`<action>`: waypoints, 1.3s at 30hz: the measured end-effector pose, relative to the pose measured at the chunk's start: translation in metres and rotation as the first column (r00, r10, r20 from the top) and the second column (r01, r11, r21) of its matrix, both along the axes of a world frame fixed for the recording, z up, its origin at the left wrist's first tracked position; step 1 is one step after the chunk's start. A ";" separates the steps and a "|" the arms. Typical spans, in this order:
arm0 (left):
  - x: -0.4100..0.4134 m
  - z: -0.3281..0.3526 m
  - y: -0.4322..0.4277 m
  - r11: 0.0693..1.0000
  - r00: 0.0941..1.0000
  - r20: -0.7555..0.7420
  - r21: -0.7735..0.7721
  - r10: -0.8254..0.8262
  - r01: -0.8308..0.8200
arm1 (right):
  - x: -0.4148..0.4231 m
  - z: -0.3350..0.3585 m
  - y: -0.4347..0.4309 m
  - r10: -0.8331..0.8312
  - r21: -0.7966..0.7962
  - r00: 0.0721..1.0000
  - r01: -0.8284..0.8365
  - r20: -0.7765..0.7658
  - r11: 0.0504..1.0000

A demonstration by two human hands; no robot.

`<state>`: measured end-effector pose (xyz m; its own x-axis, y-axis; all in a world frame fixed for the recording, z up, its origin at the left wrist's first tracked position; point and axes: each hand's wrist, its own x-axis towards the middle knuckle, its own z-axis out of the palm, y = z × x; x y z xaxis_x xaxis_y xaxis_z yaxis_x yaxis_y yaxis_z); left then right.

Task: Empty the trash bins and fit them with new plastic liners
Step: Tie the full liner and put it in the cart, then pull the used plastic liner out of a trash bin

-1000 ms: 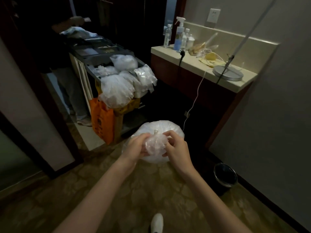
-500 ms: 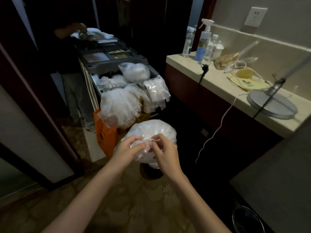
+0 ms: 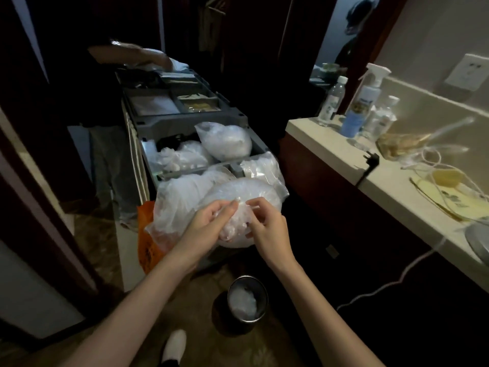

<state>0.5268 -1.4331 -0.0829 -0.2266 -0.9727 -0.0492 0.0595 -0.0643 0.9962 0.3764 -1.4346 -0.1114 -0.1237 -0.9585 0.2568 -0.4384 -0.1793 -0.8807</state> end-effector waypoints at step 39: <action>-0.081 -0.003 -0.219 0.963 0.963 -0.024 -0.041 -0.268 0.267 | -0.065 0.033 -0.187 -0.211 0.160 0.977 0.205 0.016 0.965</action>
<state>0.4460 -1.6521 -0.0862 -0.4798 -0.8774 -0.0041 0.0739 -0.0451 0.9962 0.3115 -1.6214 -0.0786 -0.3305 -0.9387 0.0978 -0.4216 0.0541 -0.9052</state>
